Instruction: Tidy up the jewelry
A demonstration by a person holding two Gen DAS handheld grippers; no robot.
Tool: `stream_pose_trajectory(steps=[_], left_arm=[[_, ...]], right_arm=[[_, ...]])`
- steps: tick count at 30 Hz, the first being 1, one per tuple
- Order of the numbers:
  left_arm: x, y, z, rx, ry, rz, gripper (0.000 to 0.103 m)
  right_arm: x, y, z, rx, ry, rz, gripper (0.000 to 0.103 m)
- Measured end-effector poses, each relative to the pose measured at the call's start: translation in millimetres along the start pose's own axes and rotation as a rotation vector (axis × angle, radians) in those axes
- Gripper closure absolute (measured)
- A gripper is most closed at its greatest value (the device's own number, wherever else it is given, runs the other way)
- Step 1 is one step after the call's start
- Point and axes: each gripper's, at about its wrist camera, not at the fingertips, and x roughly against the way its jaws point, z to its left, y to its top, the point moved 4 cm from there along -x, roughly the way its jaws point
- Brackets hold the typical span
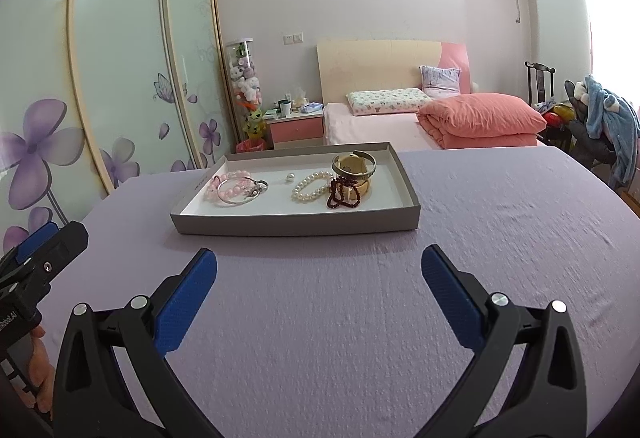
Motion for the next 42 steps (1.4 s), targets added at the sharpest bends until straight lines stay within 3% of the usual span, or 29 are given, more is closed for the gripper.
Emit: stream_pose_trajectory(steps=[42], left_arm=[[-3.6, -3.8, -7.8, -0.008, 0.005, 0.008, 0.004]], right_arm=[[7.7, 5.2, 4.4, 0.009, 0.01, -0.007, 0.002]])
